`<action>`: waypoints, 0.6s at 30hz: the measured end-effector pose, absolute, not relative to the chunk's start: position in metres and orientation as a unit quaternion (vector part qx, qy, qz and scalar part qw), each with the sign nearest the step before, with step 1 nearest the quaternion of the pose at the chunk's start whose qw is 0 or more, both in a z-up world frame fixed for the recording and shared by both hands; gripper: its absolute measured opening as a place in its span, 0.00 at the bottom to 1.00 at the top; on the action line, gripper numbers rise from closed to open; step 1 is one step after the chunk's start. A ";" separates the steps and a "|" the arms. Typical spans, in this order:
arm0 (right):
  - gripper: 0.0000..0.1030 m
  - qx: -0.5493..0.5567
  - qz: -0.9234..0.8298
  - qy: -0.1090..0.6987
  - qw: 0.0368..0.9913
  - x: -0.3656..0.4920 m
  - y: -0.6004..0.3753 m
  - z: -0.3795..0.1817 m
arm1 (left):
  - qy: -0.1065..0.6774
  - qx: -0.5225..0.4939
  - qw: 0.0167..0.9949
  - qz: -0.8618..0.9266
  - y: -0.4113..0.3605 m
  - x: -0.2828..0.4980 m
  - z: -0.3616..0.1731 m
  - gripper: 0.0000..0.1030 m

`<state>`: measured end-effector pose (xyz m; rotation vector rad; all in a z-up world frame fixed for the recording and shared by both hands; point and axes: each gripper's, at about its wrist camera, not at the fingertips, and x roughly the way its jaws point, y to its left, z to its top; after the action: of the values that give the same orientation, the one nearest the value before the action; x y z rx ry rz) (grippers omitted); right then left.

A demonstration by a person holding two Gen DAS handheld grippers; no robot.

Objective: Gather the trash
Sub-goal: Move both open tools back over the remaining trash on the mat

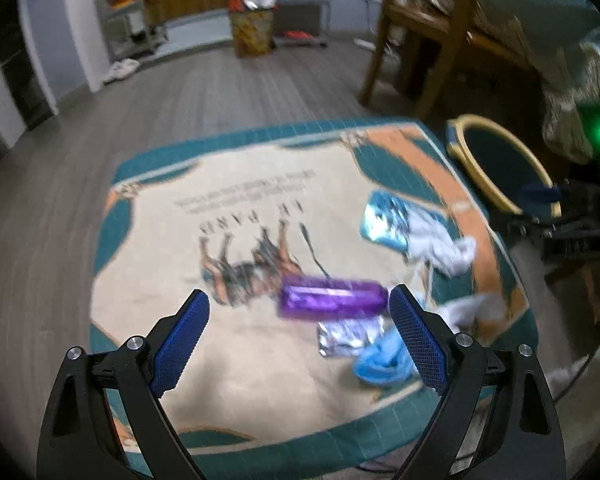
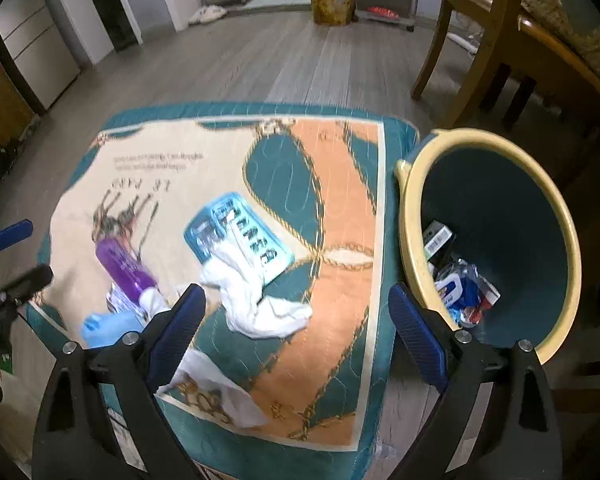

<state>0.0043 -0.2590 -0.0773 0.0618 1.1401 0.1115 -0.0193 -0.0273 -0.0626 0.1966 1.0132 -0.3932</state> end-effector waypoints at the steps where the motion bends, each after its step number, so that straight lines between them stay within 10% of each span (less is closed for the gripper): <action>1: 0.86 0.026 0.054 0.544 0.837 0.004 -0.261 -0.080 | 0.484 0.093 0.848 -0.195 -0.030 -0.022 -0.064 0.88; 10: 0.80 0.028 0.067 0.553 0.830 0.005 -0.266 -0.085 | 0.530 0.127 0.791 -0.278 -0.080 -0.045 -0.098 0.57; 14: 0.78 0.026 0.088 0.556 0.826 0.004 -0.258 -0.089 | 0.542 0.149 0.780 -0.276 -0.085 -0.044 -0.110 0.19; 18: 0.70 0.035 0.102 0.564 0.819 0.006 -0.248 -0.098 | 0.536 0.135 0.788 -0.272 -0.080 -0.039 -0.103 0.13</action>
<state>0.0064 -0.2479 -0.0978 0.0737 1.2018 0.2178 -0.0386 -0.0796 -0.1027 0.2910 1.1545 -0.5856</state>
